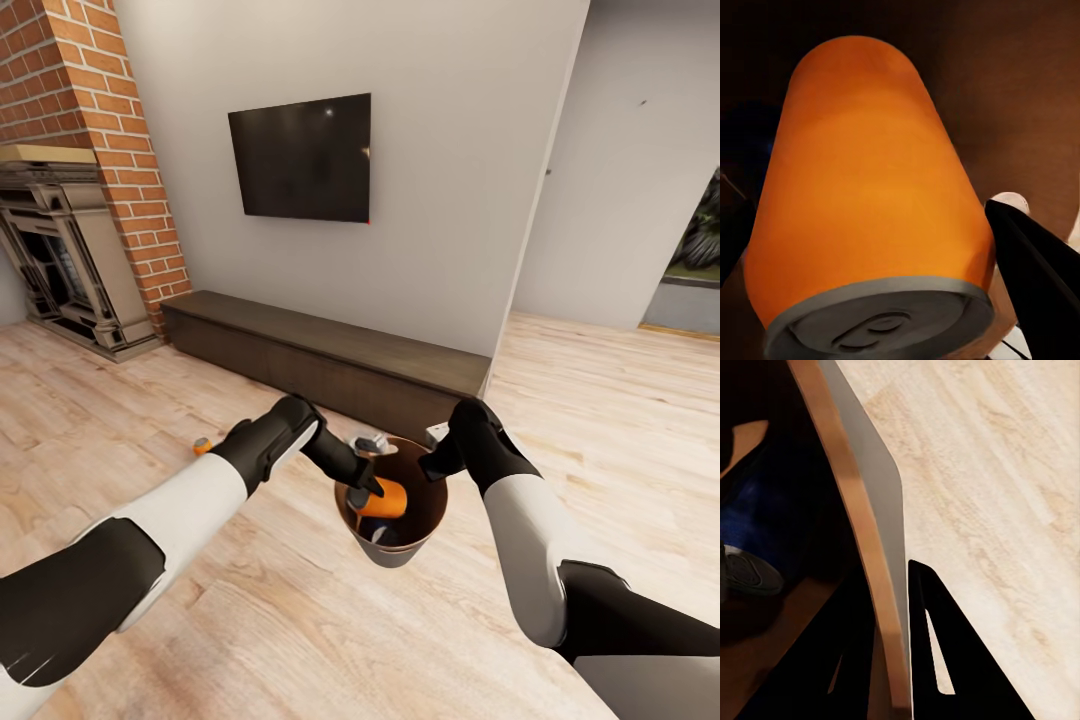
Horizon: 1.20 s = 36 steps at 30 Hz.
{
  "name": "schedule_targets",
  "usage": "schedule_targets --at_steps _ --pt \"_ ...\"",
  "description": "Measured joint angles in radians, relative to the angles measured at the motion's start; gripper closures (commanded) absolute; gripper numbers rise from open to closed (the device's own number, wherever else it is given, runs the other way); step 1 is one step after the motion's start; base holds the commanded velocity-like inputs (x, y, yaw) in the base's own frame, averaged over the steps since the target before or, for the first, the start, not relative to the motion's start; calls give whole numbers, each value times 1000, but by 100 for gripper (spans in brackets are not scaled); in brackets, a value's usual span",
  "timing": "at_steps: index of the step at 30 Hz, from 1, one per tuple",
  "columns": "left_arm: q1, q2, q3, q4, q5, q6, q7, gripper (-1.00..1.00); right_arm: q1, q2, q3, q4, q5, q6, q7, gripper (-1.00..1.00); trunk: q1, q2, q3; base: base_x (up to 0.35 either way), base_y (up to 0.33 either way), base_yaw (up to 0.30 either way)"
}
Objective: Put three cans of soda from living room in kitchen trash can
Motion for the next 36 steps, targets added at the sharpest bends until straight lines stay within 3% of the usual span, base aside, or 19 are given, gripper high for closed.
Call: schedule_targets --at_steps 5,21,31,32,36 --pt "8 -10 0 0 2 1 47 100 0 2 1 0 -1 1 0 100 0 0 0 0 0 0" --pt "25 -27 -2 -1 2 0 87 100 0 2 1 0 0 0 1 100 0 0 0 0 0 0" --pt "42 -30 2 -1 32 1 117 100 0 2 1 5 11 -5 0 100 0 0 0 0 0 0" --pt "42 -30 2 -1 32 1 117 -100 0 2 2 5 11 -5 0 100 0 0 0 0 0 0" --pt "43 -29 2 -1 35 1 118 -100 0 2 1 7 11 -5 0 100 0 0 0 0 0 0"
